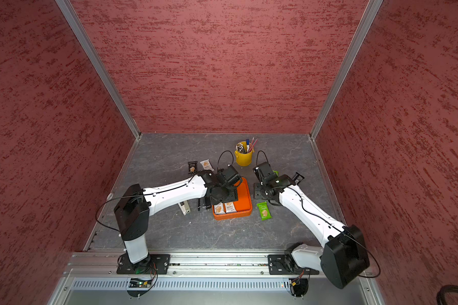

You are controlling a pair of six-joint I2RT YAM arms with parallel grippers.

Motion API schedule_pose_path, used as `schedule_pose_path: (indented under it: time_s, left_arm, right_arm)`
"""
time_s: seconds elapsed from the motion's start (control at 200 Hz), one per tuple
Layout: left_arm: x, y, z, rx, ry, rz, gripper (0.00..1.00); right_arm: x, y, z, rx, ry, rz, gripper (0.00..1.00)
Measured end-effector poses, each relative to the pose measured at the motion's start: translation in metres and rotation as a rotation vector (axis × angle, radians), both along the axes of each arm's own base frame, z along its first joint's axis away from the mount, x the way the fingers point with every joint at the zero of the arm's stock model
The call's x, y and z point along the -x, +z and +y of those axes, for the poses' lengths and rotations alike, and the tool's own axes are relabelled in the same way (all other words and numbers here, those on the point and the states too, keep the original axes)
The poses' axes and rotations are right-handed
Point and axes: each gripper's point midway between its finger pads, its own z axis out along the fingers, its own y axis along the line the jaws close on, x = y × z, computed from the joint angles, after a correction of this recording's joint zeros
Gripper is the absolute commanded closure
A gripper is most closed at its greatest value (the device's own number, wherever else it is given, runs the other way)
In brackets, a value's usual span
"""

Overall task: Take the cookies out of the storage box
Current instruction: Pick up the cookie from the storage box.

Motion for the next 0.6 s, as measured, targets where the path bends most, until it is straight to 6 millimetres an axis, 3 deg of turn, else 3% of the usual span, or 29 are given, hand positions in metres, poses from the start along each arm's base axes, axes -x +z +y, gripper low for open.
schedule_pose_path:
  time_s: [0.361, 0.601]
  left_arm:
    - [0.008, -0.034, -0.014, -0.066, 0.052, 0.043, 0.27]
    - [-0.002, -0.035, -0.016, -0.076, 0.071, 0.03, 0.27]
  right_arm:
    - [0.009, 0.006, 0.0, -0.082, 0.021, -0.006, 0.3]
    - [0.01, 0.008, -0.006, -0.096, 0.008, -0.007, 0.3]
